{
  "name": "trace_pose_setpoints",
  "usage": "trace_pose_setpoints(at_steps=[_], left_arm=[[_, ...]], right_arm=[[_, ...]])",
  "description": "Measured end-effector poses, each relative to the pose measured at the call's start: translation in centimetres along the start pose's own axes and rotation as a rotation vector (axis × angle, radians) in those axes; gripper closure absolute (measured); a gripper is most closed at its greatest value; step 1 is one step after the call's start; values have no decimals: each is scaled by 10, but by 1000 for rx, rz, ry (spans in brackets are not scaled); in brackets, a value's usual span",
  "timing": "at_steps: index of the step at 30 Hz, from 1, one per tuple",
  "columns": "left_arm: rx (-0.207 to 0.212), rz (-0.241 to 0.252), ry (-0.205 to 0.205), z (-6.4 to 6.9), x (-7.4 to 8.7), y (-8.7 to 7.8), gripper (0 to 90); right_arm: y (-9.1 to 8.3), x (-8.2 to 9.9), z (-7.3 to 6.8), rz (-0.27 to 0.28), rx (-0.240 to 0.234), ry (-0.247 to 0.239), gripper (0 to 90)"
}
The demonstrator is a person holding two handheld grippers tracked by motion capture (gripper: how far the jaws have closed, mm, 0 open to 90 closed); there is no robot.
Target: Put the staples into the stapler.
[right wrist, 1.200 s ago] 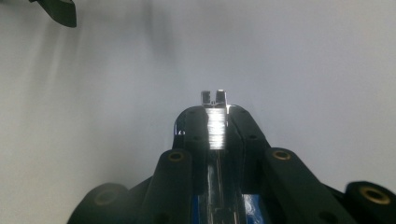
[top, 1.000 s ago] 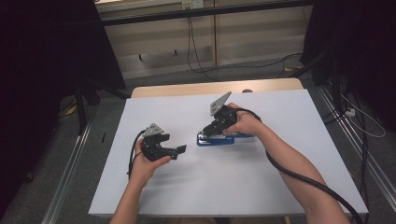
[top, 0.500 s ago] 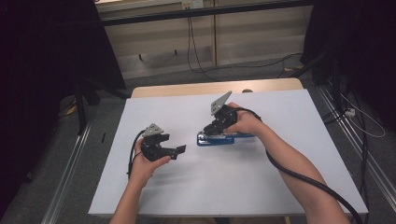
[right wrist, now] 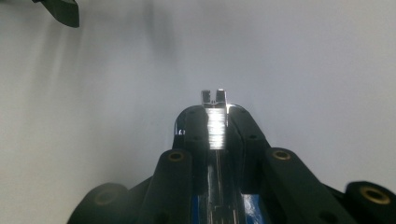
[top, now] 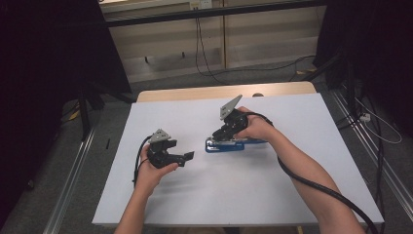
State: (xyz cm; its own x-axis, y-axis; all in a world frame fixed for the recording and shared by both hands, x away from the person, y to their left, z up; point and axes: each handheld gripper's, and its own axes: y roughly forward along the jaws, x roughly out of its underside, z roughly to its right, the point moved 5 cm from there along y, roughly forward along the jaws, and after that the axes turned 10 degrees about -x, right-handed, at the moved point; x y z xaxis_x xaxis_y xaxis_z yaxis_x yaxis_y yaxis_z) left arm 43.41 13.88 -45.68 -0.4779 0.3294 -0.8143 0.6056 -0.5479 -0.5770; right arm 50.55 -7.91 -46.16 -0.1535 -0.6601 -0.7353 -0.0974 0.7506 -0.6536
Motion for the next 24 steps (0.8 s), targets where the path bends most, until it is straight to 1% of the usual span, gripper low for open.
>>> trace_pose_setpoints(at_steps=[5, 9, 24], left_arm=[[1, 2, -3, 0, 0, 0, 94], [0, -2, 2, 0, 0, 0, 94], [0, 0, 3, 0, 0, 0, 94]], right_arm=[[2, 0, 0, -6, 4, -3, 791], [2, 0, 0, -11, 6, -6, 791], [4, -2, 0, -9, 7, -6, 791]])
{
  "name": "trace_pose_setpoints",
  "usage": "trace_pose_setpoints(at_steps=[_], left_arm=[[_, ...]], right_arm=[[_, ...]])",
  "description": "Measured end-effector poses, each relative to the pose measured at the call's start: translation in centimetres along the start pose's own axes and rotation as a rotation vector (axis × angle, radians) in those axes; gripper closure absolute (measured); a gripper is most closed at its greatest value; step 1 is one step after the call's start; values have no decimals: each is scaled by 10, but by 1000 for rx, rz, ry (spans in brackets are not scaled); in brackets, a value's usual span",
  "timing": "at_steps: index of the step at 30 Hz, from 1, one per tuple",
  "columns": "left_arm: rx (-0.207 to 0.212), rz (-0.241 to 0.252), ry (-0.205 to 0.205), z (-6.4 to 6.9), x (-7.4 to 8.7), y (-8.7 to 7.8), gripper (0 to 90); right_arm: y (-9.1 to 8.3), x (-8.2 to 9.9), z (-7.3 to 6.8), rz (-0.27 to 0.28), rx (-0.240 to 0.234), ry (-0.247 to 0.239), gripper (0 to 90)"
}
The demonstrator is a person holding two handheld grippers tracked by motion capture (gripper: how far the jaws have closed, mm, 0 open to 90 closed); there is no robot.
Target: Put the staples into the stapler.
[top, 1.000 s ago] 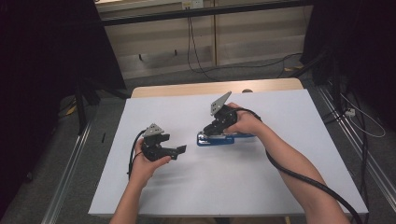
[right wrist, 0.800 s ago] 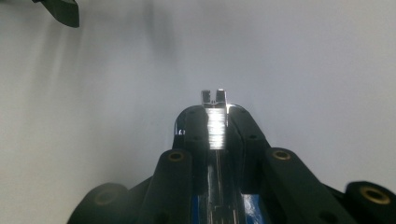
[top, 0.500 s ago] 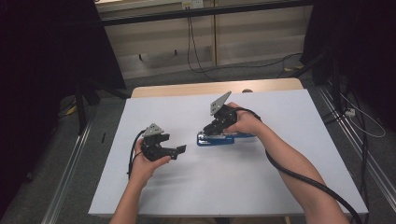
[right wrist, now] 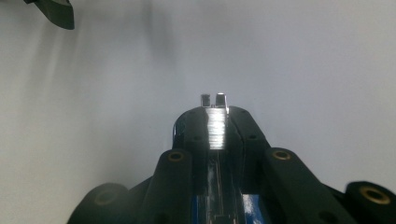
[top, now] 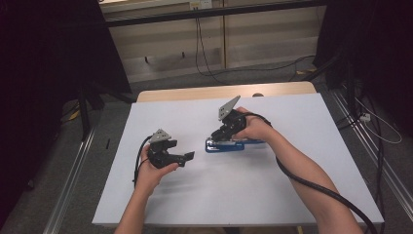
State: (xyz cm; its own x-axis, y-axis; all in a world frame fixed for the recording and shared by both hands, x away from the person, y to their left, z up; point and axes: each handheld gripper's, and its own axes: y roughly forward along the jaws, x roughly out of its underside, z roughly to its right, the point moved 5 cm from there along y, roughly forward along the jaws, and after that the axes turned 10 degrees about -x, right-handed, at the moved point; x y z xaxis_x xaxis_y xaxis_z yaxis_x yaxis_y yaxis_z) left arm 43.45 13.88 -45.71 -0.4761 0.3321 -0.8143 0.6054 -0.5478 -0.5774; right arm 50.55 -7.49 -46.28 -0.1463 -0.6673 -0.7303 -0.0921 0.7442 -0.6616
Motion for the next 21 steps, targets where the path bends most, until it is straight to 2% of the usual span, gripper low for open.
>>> trace_pose_setpoints(at_steps=[21], left_arm=[[1, 1, -5, 0, 0, 0, 93]], right_arm=[[-1, -2, -1, 2, 6, -3, 791]])
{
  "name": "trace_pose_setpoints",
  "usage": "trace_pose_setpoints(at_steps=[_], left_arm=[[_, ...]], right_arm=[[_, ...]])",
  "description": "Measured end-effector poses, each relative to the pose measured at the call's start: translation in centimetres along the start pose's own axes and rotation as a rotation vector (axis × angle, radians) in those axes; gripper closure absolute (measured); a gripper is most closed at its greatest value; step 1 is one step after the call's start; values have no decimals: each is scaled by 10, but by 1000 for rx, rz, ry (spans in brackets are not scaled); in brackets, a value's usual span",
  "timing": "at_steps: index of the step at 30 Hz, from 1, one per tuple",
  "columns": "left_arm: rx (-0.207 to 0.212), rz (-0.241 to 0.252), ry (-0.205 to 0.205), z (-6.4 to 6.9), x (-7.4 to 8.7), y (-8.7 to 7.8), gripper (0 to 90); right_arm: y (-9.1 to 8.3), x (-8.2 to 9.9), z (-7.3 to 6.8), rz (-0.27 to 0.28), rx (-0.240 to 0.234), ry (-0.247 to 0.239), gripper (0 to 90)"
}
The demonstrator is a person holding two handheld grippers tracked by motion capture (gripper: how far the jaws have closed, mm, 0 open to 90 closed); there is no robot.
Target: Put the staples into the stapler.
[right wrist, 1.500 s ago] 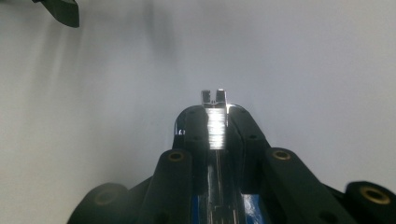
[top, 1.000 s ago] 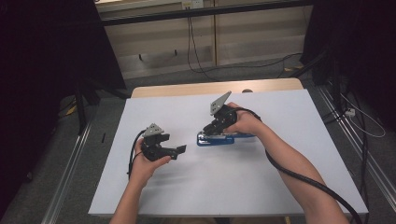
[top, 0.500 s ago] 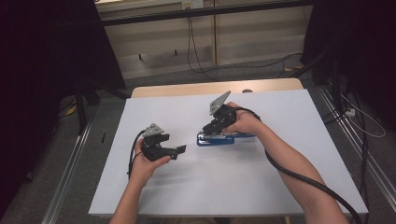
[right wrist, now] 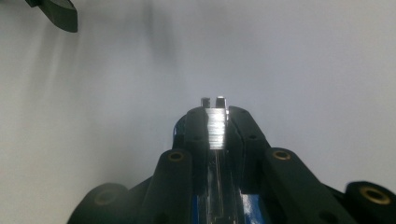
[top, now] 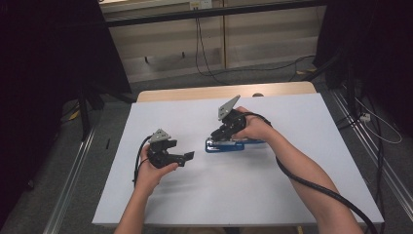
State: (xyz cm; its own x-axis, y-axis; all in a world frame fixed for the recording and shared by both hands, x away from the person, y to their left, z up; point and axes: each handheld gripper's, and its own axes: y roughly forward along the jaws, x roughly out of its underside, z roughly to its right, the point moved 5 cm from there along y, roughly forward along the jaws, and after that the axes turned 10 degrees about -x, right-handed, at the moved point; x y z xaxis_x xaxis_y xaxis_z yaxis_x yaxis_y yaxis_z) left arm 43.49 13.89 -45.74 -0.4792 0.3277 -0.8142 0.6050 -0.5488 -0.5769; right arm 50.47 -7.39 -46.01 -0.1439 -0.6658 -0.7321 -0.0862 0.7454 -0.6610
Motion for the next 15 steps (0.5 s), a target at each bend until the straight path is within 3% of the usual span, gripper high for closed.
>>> trace_pose_setpoints(at_steps=[15], left_arm=[[1, -4, 1, 0, 0, 1, 92]], right_arm=[[0, -1, -3, -16, -3, -11, 791]])
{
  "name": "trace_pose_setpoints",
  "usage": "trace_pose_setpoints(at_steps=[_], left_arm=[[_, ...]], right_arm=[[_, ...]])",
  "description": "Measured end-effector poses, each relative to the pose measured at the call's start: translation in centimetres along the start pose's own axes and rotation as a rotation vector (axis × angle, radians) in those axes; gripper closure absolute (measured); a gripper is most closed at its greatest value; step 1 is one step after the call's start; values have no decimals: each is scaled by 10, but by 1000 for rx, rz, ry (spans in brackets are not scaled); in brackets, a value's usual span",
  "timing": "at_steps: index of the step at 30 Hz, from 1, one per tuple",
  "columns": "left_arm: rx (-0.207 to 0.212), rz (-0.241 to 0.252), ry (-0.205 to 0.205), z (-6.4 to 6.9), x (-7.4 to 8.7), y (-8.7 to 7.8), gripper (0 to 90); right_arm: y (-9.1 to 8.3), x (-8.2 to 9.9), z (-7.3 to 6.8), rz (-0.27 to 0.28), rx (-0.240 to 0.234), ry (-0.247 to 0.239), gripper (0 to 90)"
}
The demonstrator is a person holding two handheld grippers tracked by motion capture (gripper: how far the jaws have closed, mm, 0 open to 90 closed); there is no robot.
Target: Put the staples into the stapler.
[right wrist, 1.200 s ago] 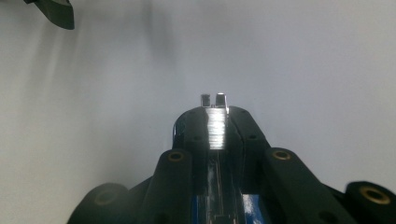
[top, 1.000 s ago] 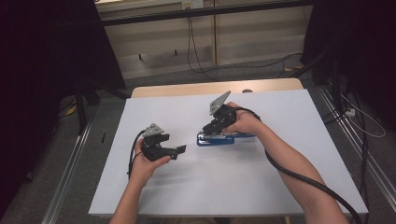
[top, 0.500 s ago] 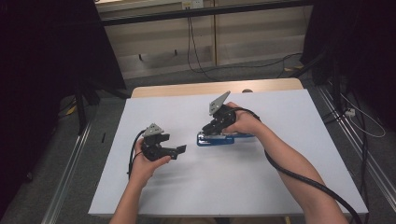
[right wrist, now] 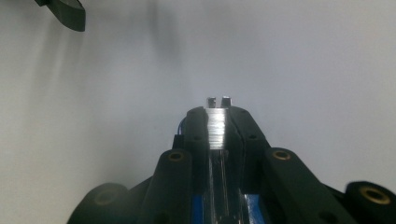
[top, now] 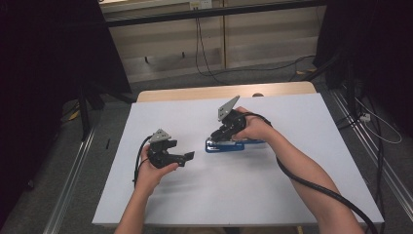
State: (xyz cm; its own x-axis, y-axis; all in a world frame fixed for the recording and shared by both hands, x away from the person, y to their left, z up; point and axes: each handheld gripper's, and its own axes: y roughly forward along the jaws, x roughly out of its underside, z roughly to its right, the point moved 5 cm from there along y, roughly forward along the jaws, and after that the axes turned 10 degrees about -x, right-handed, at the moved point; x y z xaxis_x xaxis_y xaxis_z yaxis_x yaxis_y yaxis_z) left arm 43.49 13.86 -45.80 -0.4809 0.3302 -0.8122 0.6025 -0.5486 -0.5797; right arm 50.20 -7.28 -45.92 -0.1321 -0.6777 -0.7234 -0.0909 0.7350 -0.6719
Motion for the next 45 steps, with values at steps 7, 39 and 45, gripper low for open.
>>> trace_pose_setpoints(at_steps=[7, 39, 45], left_arm=[[-1, 2, 0, 0, 0, 0, 92], [4, 4, 0, 0, -1, 0, 91], [5, 5, -2, 0, -1, 0, 91]], right_arm=[[-1, 1, 2, 0, 0, 2, 791], [0, 3, 3, -14, 6, -18, 791], [1, 4, 3, -18, 8, -23, 791]])
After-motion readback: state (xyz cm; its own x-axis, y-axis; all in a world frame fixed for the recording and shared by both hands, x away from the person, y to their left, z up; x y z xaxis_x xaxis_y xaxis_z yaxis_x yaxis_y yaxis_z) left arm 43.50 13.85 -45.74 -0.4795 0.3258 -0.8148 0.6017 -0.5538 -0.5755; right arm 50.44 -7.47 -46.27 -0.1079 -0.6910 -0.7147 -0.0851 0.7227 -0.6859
